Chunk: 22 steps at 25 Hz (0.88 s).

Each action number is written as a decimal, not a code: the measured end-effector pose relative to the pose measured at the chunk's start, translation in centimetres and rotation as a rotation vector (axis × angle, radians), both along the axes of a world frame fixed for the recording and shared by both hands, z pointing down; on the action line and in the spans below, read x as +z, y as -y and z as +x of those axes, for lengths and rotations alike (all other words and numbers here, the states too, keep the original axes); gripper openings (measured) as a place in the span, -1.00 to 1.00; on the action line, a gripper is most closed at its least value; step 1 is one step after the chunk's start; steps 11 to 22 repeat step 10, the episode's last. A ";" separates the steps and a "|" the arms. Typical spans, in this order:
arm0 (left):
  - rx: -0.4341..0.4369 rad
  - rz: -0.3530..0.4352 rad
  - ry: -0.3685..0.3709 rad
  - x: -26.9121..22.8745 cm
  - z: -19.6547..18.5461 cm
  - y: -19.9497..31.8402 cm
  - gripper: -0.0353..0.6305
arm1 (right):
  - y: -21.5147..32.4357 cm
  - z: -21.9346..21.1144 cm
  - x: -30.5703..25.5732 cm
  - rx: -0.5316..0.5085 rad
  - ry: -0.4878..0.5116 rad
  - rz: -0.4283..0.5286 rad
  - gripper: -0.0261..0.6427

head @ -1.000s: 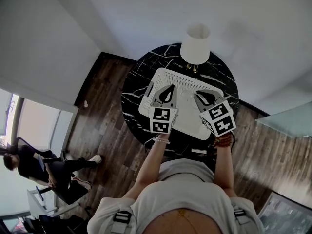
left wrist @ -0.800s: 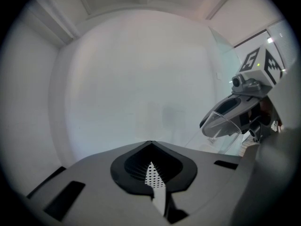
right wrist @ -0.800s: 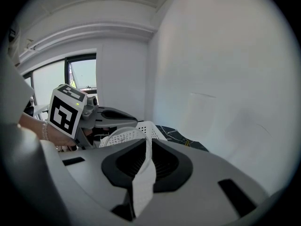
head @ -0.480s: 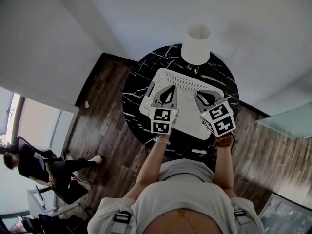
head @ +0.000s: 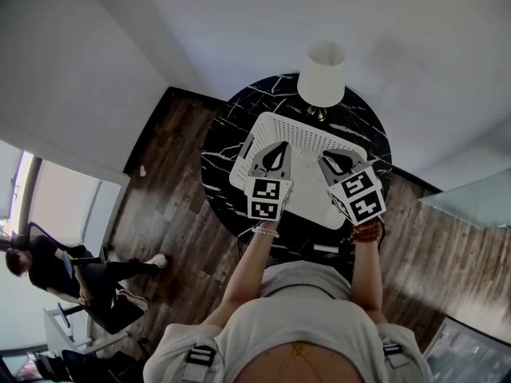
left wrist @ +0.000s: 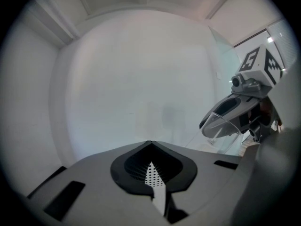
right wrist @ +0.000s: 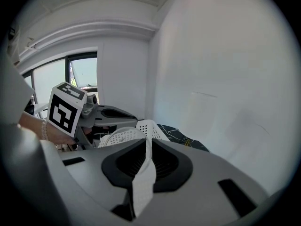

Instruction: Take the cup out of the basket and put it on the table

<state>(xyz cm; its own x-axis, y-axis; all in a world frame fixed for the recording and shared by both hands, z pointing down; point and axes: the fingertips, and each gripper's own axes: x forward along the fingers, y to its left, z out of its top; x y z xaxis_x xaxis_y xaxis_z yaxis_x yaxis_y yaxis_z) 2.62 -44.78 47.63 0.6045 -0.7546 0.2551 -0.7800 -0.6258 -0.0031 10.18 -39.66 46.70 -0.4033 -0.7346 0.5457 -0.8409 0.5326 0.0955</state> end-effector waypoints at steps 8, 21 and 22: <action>-0.002 0.005 0.011 -0.2 -0.2 -0.3 -0.88 | -0.2 -0.2 0.1 -0.004 -0.008 -0.007 -0.79; -0.002 0.000 0.006 -0.1 -0.2 -0.3 -0.88 | -0.3 -0.2 0.0 -0.005 -0.010 -0.008 -0.79; -0.002 0.000 0.006 -0.1 -0.2 -0.3 -0.88 | -0.3 -0.2 0.0 -0.005 -0.010 -0.008 -0.79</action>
